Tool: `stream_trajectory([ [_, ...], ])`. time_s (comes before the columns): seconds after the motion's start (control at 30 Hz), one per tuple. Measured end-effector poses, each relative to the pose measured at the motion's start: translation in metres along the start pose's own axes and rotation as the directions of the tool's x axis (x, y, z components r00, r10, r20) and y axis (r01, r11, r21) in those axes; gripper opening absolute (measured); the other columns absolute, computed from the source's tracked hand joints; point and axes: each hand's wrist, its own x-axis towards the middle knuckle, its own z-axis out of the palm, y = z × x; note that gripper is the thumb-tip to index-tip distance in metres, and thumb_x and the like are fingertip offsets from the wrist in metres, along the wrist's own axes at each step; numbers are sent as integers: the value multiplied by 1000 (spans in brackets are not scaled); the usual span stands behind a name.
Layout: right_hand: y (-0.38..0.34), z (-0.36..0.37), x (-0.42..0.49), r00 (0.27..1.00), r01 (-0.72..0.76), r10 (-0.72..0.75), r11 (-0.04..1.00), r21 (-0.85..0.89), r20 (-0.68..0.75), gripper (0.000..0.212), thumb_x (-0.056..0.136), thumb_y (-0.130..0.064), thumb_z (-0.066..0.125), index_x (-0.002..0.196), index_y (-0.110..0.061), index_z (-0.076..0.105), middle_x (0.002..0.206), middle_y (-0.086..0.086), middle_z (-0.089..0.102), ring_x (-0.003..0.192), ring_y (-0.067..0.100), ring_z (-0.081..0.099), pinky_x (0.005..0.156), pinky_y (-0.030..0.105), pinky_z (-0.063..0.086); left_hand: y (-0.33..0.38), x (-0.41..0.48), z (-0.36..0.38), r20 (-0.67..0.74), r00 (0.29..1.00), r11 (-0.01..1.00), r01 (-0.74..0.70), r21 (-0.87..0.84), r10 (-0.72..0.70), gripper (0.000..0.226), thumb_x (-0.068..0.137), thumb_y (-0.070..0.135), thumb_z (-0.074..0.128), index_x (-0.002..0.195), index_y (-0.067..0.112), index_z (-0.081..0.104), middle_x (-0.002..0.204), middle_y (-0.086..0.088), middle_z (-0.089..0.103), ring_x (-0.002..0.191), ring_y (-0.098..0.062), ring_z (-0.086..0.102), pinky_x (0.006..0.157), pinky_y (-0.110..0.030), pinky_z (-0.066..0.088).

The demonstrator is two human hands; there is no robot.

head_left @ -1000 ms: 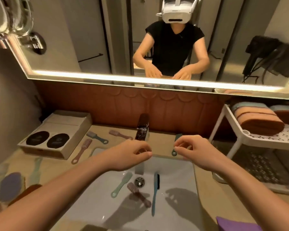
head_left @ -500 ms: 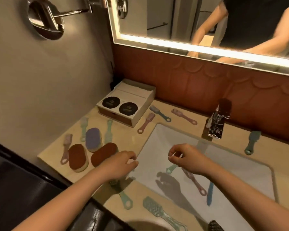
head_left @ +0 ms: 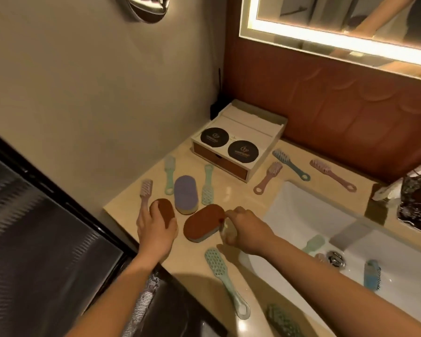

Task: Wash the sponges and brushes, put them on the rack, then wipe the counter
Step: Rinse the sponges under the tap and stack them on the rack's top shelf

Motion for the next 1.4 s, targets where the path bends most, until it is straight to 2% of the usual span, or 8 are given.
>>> stream_trajectory([
  [0.2,-39,20,39,966,250,-256,920,-303,18,66,73,-29,71,130,-13,42,136,7,45,130,29,33,101,37,32,-6,16,9,-28,991,987,125,-96,-128,89,86,43,57,149,16,1,156,-8,17,140,-32,20,112,-46,19],
  [0.43,-36,28,65,970,235,-236,872,-429,52,67,82,-18,62,140,-14,29,140,14,39,133,31,30,103,41,28,-3,34,6,-8,957,956,292,38,-292,98,76,55,64,146,12,11,142,-16,41,130,-36,35,105,-43,27],
  [0.6,-29,33,72,960,230,-280,834,-501,-26,60,36,-35,87,92,-25,70,77,2,65,73,21,64,62,25,50,1,39,2,31,947,946,317,73,-319,95,71,54,71,140,8,25,135,-20,42,126,-38,39,103,-44,32],
  [0.67,-27,33,71,960,185,-264,851,-492,-95,63,29,-37,87,88,-24,70,75,2,64,68,21,63,60,25,50,2,40,2,35,947,945,316,83,-320,90,70,55,71,136,8,33,132,-20,43,124,-39,40,101,-45,34],
  [0.8,-18,27,63,977,140,-182,938,-319,-107,69,74,-34,68,133,-19,36,122,13,44,110,36,46,93,44,37,5,39,3,33,960,960,278,-26,-277,78,70,43,76,131,10,38,130,-20,39,122,-40,38,101,-45,35],
  [0.97,-8,8,41,985,-5,37,983,186,-170,70,70,-48,67,129,-25,38,114,5,45,102,27,49,84,39,46,9,36,-1,82,989,942,145,-302,-126,53,81,12,69,122,10,34,126,-19,49,116,-36,51,92,-43,45],
  [1.2,-3,-29,9,979,13,119,777,629,-167,58,76,-37,72,126,-24,45,111,-3,51,101,15,53,91,36,50,37,20,-27,63,995,875,96,-475,-75,56,88,11,60,137,7,33,133,-16,48,122,-31,46,83,-25,34],
  [1.4,-3,-51,-24,967,-16,240,393,919,-86,34,82,-39,65,111,-36,47,110,-5,57,98,10,60,71,21,56,79,0,-42,61,997,799,5,-601,40,38,82,18,69,117,13,53,108,-5,60,98,-21,56,72,-23,45],
])
